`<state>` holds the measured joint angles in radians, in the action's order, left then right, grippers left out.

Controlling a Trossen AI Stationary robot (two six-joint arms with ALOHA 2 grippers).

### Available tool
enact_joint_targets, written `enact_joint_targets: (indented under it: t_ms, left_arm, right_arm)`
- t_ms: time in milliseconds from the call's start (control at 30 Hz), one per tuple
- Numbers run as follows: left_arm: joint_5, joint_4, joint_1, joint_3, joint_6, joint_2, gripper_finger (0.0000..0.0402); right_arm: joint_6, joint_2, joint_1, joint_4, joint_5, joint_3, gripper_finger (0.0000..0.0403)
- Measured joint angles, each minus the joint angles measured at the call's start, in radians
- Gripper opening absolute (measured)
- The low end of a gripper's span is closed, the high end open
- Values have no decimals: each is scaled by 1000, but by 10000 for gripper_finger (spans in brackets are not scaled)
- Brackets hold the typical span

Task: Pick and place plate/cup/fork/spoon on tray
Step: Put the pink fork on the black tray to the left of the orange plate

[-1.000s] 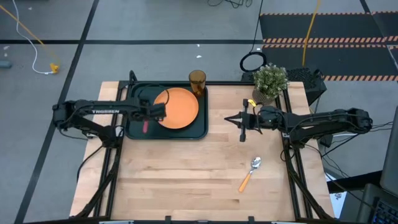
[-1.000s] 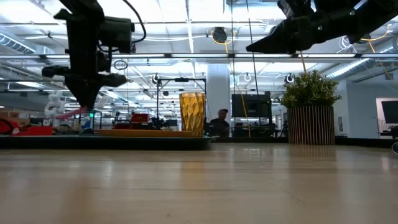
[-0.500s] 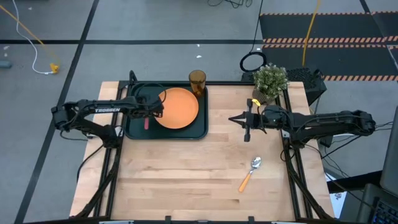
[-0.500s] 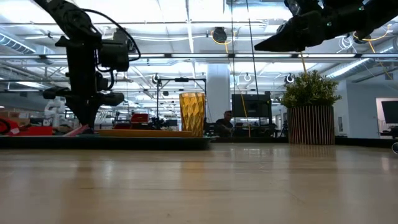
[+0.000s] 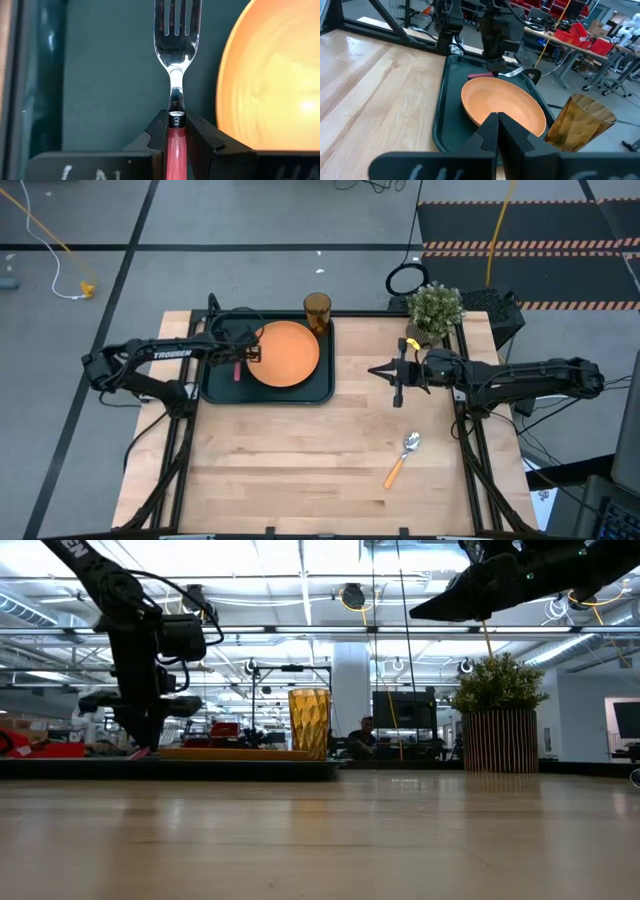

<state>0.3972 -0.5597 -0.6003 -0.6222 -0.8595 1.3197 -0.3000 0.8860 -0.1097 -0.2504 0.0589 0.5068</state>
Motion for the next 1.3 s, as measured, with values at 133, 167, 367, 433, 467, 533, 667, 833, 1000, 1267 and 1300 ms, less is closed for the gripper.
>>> enact_joint_targets:
  t_ms: [133,167,367,433,467,533,667,833,1000,1267,1300]
  left_arm:
    - [-9,40,-22,8,31,0,47]
    - [-12,39,-28,9,32,0,47]
    - [-36,64,-64,9,53,22,47]
    - [-53,88,-78,9,66,38,47]
    - [-68,100,-85,9,70,48,47]
    - [-99,117,-97,9,67,69,47]
    - [-110,142,-107,9,55,101,47]
    - [-109,150,-107,9,46,116,47]
    - [-105,152,-106,9,45,116,47]
    - [-99,153,-106,9,26,115,88]
    - [-99,153,-106,9,26,116,99]
  right_arm:
    - [0,0,0,0,0,0,0]
    - [0,0,0,0,0,0,0]
    - [0,0,0,0,0,0,0]
    - [0,0,0,0,0,0,0]
    - [0,0,0,0,0,0,0]
    - [0,0,0,0,0,0,0]
    - [0,0,0,0,0,0,0]
    - [0,0,0,1,0,0,0]
    - [0,0,0,1,0,0,0]
    - [0,0,0,1,0,0,0]
    - [0,0,0,1,0,0,0]
